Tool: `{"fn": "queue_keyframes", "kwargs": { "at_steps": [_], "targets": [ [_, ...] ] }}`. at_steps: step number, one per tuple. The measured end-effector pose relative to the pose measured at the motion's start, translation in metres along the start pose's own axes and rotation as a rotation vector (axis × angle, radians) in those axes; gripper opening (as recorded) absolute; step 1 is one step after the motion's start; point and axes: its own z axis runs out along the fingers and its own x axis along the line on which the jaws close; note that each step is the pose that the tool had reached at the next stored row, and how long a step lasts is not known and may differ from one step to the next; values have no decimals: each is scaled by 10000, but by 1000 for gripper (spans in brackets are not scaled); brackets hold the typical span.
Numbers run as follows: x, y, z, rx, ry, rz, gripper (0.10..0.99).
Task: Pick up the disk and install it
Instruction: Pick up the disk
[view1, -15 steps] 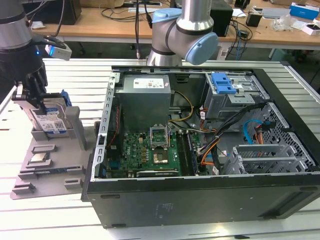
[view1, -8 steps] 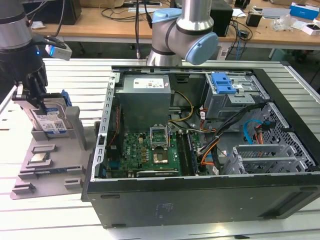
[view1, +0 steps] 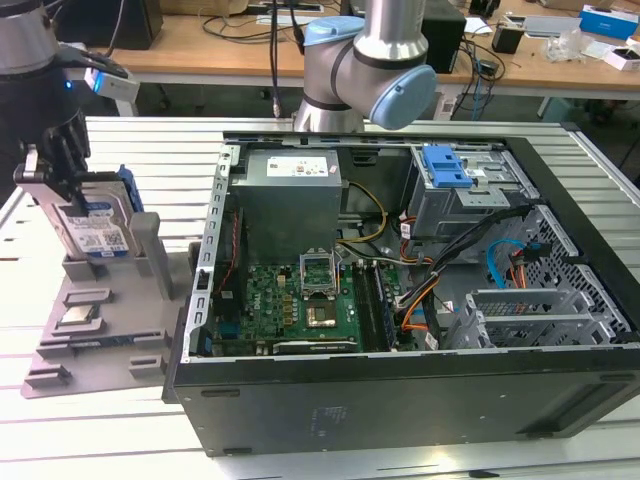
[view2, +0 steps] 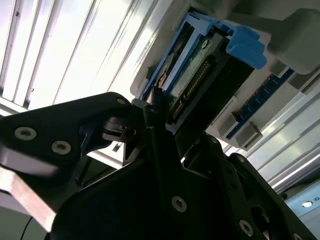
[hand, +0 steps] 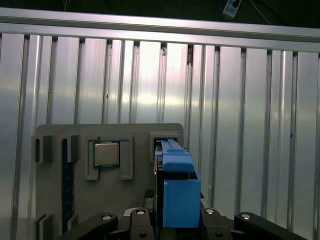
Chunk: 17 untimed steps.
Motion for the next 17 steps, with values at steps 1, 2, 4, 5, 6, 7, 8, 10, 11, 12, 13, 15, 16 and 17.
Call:
{"fn": "queue_keyframes", "kwargs": {
  "at_steps": [1,2,4,5,6,7,8,10,11,12,13,15,16,17],
  "targets": [
    [-7,1,-32,0,0,0,361],
    [-16,2,-56,1,0,0,361],
    [-84,2,-131,1,1,0,361],
    [-104,1,-148,1,1,0,361],
    [-133,1,-177,-1,3,1,361],
    [-150,1,-200,-1,4,0,361],
    [-185,1,-256,1,5,-1,361],
    [-212,4,-332,0,8,1,361],
    [-226,6,-391,0,9,1,361],
    [-241,8,-470,1,11,0,361],
    [-251,9,-511,1,13,0,361],
    [-271,12,-589,-1,17,1,361],
    [-281,13,-625,-1,19,1,361],
    [-302,16,-712,0,24,1,361]
  ]
}}
